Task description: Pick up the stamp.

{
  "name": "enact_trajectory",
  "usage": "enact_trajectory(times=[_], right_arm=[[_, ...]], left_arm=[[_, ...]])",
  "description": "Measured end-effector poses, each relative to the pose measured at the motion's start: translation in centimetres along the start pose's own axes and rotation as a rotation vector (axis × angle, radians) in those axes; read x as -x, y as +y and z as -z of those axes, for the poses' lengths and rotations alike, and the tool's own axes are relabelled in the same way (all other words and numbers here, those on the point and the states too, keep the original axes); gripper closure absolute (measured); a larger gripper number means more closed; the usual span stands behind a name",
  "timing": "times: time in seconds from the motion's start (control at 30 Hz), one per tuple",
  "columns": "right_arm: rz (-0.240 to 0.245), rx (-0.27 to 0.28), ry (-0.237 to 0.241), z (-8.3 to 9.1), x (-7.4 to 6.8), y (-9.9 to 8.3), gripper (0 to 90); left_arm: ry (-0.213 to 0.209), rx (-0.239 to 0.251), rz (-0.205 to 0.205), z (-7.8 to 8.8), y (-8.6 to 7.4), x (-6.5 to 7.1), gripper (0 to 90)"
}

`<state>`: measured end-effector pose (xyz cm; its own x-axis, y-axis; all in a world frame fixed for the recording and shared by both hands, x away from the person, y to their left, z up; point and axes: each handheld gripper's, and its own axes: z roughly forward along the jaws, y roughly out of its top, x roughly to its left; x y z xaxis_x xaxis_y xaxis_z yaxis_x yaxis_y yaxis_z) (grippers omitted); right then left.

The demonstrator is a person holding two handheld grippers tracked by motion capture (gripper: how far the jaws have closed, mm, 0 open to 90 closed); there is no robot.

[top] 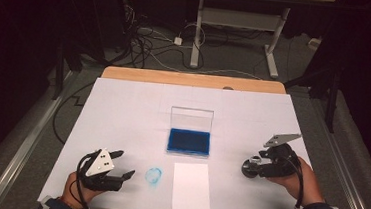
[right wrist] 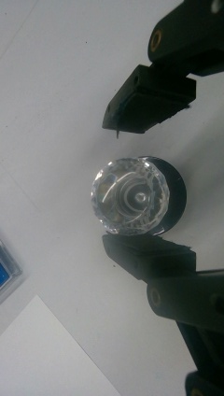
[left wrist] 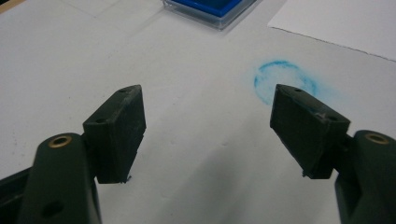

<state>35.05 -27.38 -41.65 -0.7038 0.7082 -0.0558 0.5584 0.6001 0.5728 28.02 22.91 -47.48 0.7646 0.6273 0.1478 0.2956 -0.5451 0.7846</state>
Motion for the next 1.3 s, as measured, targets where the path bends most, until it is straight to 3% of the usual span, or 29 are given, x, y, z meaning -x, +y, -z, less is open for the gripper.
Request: enact_trajectory(times=[0.47,0.63,0.83,1.03,1.3], right_arm=[[0.034,-0.048,0.042,-1.00,-0.25,0.37,53.8],[0.029,-0.021,0.040,-0.77,-0.29,0.43,49.4],[0.043,-0.014,0.035,-0.30,-0.30,0.38,55.0],[0.053,-0.034,0.028,-0.48,-0.26,0.33,52.9],[0.049,-0.019,0.039,-0.57,-0.14,0.35,56.2]], left_arm=[[0.008,-0.049,-0.022,-0.28,-0.10,0.01,25.6],[0.005,-0.049,-0.026,-0.30,-0.11,0.06,25.5],[0.003,-0.052,-0.027,-0.37,-0.13,0.09,25.5],[0.000,-0.055,-0.030,-0.40,-0.13,0.11,25.5],[-0.003,-0.054,-0.027,-0.36,-0.14,0.07,25.5]])
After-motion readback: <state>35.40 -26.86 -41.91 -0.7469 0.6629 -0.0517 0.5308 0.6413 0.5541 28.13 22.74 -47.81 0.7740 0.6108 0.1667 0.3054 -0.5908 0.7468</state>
